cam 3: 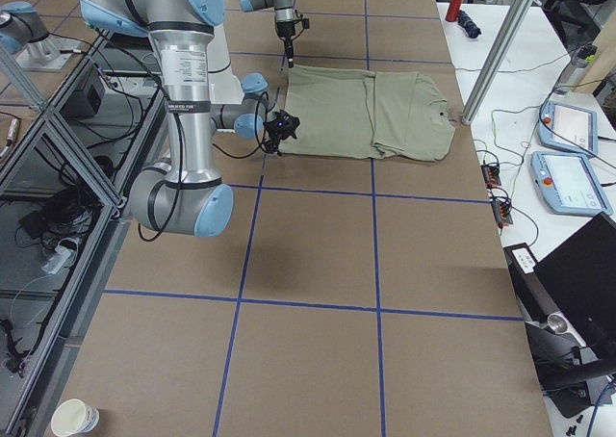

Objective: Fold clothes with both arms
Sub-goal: 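Grasp the bottom hem corners with the left and right grippers, then lift the hem corners with both grippers and pull them up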

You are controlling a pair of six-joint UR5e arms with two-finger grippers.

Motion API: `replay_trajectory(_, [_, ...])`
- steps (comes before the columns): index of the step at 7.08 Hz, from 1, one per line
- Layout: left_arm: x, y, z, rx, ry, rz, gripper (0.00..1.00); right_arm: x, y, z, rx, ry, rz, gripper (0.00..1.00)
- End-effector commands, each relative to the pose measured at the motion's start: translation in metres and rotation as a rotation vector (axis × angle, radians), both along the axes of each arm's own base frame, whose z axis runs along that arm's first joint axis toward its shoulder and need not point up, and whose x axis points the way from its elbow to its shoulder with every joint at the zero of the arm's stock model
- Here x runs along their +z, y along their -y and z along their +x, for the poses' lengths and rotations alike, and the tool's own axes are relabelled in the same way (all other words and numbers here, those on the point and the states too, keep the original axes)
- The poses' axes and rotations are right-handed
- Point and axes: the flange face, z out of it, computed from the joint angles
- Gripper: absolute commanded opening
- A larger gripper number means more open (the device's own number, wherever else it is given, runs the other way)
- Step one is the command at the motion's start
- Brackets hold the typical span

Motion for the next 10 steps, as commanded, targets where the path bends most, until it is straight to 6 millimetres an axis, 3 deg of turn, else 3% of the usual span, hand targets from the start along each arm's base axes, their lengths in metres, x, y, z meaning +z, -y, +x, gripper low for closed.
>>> replay_trajectory(1, [0.000, 0.000, -0.001, -0.002, 0.000, 0.001, 0.00, 0.000, -0.006, -0.004, 0.000, -0.002, 0.012, 0.69])
replay_trajectory(5, [-0.001, 0.000, -0.002, -0.003, -0.002, 0.001, 0.00, -0.004, -0.013, -0.008, -0.010, 0.005, 0.017, 0.64])
replay_trajectory(6, [0.000, 0.001, -0.002, -0.005, -0.001, 0.000, 0.00, -0.004, -0.013, -0.008, -0.010, 0.005, 0.017, 0.45])
replay_trajectory(7, [0.000, 0.001, -0.002, -0.003, 0.000, 0.001, 0.00, -0.005, -0.013, -0.008, -0.010, 0.006, 0.017, 0.14])
replay_trajectory(8, [-0.001, 0.001, -0.002, -0.005, -0.002, 0.002, 0.00, -0.005, -0.014, -0.007, -0.013, 0.006, 0.016, 0.00])
replay_trajectory(9, [-0.003, 0.000, -0.003, -0.002, -0.006, 0.002, 0.00, 0.000, -0.016, -0.006, -0.019, -0.003, 0.016, 0.00])
replay_trajectory(10, [-0.012, 0.000, -0.008, -0.001, -0.022, 0.004, 0.00, -0.008, -0.016, -0.001, -0.016, 0.013, 0.020, 0.00])
